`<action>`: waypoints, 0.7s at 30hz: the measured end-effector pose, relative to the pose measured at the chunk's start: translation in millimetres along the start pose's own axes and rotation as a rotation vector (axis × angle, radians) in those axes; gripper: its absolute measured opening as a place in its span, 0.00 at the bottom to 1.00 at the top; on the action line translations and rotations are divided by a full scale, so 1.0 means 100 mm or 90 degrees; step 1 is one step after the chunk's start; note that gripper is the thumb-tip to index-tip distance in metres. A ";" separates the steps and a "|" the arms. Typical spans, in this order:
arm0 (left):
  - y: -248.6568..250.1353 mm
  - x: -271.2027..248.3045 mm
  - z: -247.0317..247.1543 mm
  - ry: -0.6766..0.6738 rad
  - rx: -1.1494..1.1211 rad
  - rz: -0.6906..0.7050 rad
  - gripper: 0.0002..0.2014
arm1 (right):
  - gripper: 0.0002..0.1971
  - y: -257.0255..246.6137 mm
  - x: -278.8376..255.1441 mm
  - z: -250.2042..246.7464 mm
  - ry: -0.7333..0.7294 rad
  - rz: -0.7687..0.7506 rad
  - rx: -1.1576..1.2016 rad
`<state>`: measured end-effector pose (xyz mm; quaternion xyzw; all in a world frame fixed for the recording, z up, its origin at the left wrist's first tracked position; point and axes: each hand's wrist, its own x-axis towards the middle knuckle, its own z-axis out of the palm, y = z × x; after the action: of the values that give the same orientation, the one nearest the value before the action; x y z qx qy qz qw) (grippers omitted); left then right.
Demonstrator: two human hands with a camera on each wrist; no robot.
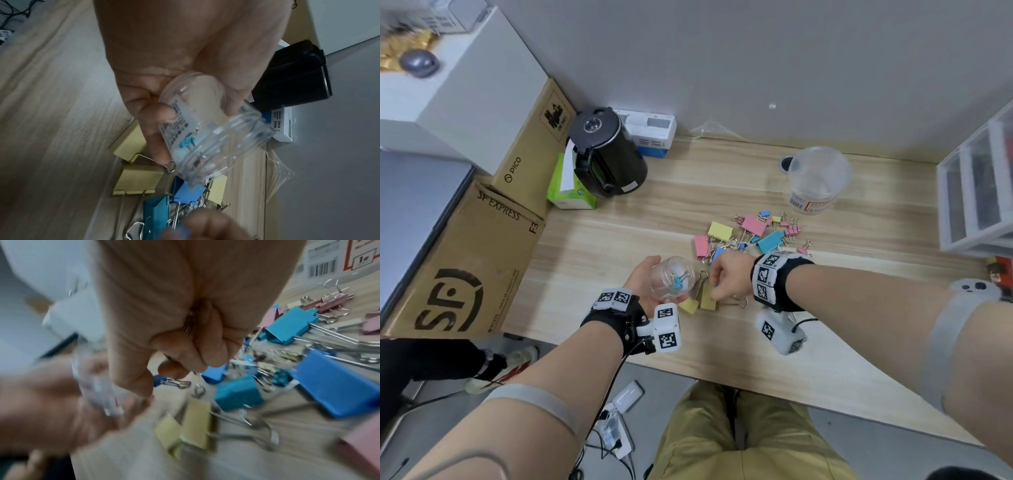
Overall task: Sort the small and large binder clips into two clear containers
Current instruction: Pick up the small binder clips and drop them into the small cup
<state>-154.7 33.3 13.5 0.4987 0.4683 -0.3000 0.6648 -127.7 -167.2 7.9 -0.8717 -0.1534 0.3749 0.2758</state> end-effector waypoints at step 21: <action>0.06 0.01 0.33 -0.064 0.024 0.076 0.04 | 0.18 -0.42 0.19 -0.27 0.062 0.074 0.352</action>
<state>-138.4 4.5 17.3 0.5223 0.3977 -0.2934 0.6949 -97.9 -134.3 37.8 -0.7880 0.0180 0.3750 0.4880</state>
